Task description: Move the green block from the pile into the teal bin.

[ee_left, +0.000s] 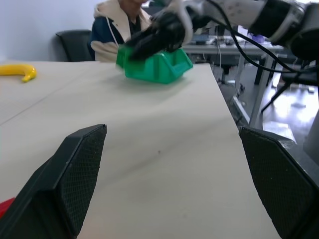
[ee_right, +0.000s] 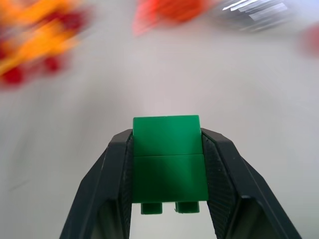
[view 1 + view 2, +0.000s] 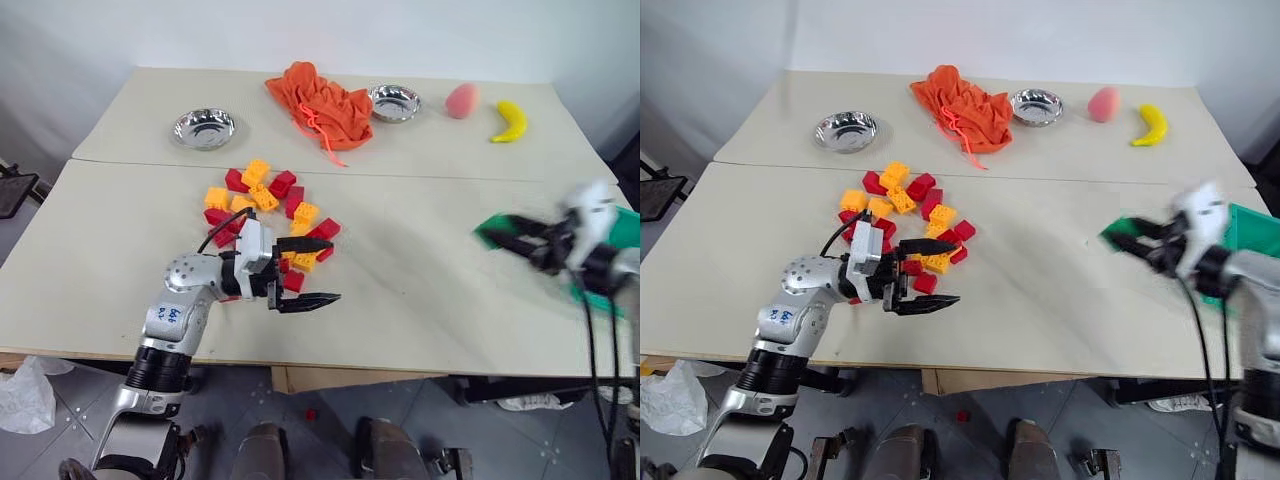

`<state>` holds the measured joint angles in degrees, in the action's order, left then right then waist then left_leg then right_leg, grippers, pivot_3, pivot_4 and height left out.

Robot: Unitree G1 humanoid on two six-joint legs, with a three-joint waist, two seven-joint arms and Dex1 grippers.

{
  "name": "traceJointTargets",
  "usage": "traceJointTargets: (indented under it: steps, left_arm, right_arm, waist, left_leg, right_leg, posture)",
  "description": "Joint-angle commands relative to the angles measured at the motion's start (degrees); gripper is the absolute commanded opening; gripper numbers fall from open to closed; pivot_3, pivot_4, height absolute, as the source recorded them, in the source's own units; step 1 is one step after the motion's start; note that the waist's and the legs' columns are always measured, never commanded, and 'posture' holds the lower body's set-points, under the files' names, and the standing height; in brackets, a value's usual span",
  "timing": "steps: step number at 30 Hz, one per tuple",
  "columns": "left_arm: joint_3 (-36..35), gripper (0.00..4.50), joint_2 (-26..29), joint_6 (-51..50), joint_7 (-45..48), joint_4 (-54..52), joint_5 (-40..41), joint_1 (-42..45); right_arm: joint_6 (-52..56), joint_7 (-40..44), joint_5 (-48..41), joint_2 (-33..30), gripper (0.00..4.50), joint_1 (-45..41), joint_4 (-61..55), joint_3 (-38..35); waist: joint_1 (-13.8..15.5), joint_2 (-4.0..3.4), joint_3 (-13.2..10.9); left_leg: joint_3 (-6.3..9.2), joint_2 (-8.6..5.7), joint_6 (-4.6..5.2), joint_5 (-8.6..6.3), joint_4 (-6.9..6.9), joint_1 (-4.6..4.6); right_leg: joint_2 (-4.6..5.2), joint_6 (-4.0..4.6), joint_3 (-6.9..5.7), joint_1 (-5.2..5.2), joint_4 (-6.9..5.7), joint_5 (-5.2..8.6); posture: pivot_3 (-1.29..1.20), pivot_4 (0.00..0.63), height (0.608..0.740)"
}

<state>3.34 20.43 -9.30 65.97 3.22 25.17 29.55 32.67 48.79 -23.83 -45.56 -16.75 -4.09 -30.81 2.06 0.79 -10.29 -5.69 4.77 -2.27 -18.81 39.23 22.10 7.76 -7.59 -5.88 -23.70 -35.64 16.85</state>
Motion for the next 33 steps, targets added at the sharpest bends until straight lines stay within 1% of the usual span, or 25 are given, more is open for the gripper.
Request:
traceJointTargets:
  steps: [1, 4, 5, 9, 12, 13, 14, 17, 20, 24, 27, 30, 33]
  left_arm:
    - [-1.06, 4.50, -3.28, -2.50, -2.97, 0.32, 3.26, 3.12]
    - [-0.56, 4.50, -4.90, -0.91, -2.84, 2.05, 2.38, 4.41]
    - [-0.41, 4.50, -5.22, -0.05, -2.50, 2.49, 2.10, 4.62]
    - [-0.93, 4.50, -8.03, 2.94, -3.74, 5.87, 1.50, 7.01]
    - [-0.50, 4.50, -8.35, 3.51, -3.62, 6.70, 1.01, 7.39]
    - [-0.40, 4.50, -8.27, 3.55, -3.59, 6.66, 1.00, 7.31]
    - [-0.31, 4.50, -8.08, 3.62, -3.58, 6.64, 0.87, 7.19]
    - [-0.29, 4.50, -7.45, 3.73, -3.70, 6.12, 0.56, 6.52]
    - [-0.61, 4.50, -6.58, 3.54, -4.29, 4.97, 0.33, 5.73]
    - [-0.91, 4.50, -4.17, 5.01, -5.74, 3.93, -1.81, 4.77]
    - [-2.34, 4.50, -1.34, 6.08, -6.96, 2.43, -2.71, 3.15]
    - [-4.85, 4.50, 3.46, 4.97, -8.57, -0.68, -3.29, -1.04]
    - [-7.71, 4.50, 8.06, 5.88, -10.35, -3.51, -4.68, -7.37]
  right_arm:
    - [0.86, -7.49, -1.04, 0.16, 1.50, 5.33, -5.27, -13.27]
    - [1.15, -14.77, -0.61, 1.04, 1.50, 6.60, -5.11, -19.76]
    - [1.16, -16.26, -0.46, 1.13, 1.50, 6.83, -4.76, -20.85]
    - [-3.10, -19.50, 3.03, 0.60, 1.50, 9.15, 0.47, -20.74]
    - [-4.79, -20.22, 3.14, 0.34, 1.50, 8.32, 5.72, -19.05]
    - [-4.92, -19.71, 2.69, 0.16, 2.22, 7.99, 7.01, -18.34]
    - [-5.58, -19.69, 2.81, -0.13, 2.40, 7.35, 8.58, -17.57]
    - [-7.43, -19.40, 3.41, -1.35, 3.41, 6.25, 12.44, -15.80]
    - [-9.00, -16.30, 1.72, -2.24, 4.46, 5.72, 13.63, -14.70]
    - [-13.02, -9.94, -0.17, -2.97, 4.49, 5.81, 12.13, -12.26]
    - [-14.40, -3.39, -3.88, -1.69, 4.49, 6.25, 5.81, -8.15]
    - [-17.29, 3.83, -3.72, -0.82, 4.49, 8.47, -1.56, 1.29]
    - [-19.44, 8.57, -3.61, 0.83, 4.49, 10.29, -7.64, 10.25]
  waist:
    - [0.60, 0.00, 0.00]
    - [0.25, -0.07, 0.04]
    - [-0.03, -0.16, 0.09]
    - [-0.53, -0.24, 0.14]
    - [-0.74, -0.27, 0.16]
    - [-0.76, -0.30, 0.18]
    - [-0.83, -0.33, 0.19]
    - [-0.83, -0.34, 0.20]
    - [-0.74, -0.35, 0.20]
    - [-0.68, -0.35, 0.20]
    - [-0.76, -0.36, 0.20]
    - [-1.48, -0.37, 0.20]
    - [-1.68, -0.36, 0.20]
  left_leg:
    - [0.00, 0.00, 0.00, 0.00, 0.00, 0.02]
    - [-0.05, 0.00, 0.00, 0.00, 0.00, -0.03]
    - [-0.06, 0.00, 0.00, 0.00, 0.00, -0.05]
    - [-0.06, 0.00, 0.00, 0.00, -0.05, -0.09]
    - [-0.09, -0.02, 0.00, 0.00, -0.02, -0.09]
    - [-0.09, -0.02, 0.00, 0.00, -0.04, -0.10]
    - [-0.09, -0.01, 0.00, 0.00, -0.06, -0.11]
    - [-0.10, -0.01, 0.00, 0.00, -0.06, -0.13]
    - [-0.10, -0.01, 0.00, 0.00, -0.07, -0.12]
    - [-0.10, -0.01, 0.00, 0.00, -0.06, -0.12]
    - [-0.10, -0.01, 0.00, 0.00, -0.07, -0.12]
    - [-0.09, 0.03, 0.00, 0.01, -0.11, -0.16]
    - [-0.06, 0.04, -0.01, 0.01, -0.13, -0.20]
  right_leg:
    - [0.00, -0.01, 0.00, 0.00, 0.01, 0.00]
    - [-0.01, -0.02, 0.04, 0.02, 0.02, -0.01]
    - [-0.01, -0.02, 0.06, 0.02, 0.01, -0.01]
    - [-0.02, -0.01, 0.06, 0.03, 0.00, -0.01]
    - [-0.01, -0.03, 0.11, 0.06, 0.05, -0.02]
    - [-0.01, -0.03, 0.11, 0.05, 0.04, -0.02]
    - [-0.02, -0.03, 0.11, 0.05, 0.04, -0.02]
    - [-0.02, -0.03, 0.11, 0.05, 0.04, -0.02]
    - [-0.02, -0.03, 0.11, 0.05, 0.04, -0.01]
    - [-0.01, -0.04, 0.11, 0.06, 0.07, -0.02]
    - [-0.02, -0.05, 0.11, 0.06, 0.07, -0.03]
    - [-0.06, -0.04, 0.12, 0.05, 0.04, -0.02]
    - [-0.07, -0.03, 0.12, 0.07, 0.02, -0.02]
  posture:
    - [0.00, 0.150, 0.740]
    - [0.00, 0.150, 0.740]
    - [0.00, 0.150, 0.740]
    - [0.00, 0.150, 0.740]
    - [0.00, 0.150, 0.740]
    - [0.00, 0.150, 0.740]
    - [0.00, 0.150, 0.740]
    - [0.00, 0.150, 0.740]
    - [0.00, 0.150, 0.740]
    - [0.00, 0.150, 0.740]
    - [0.00, 0.150, 0.740]
    - [0.00, 0.150, 0.740]
    - [0.00, 0.150, 0.740]
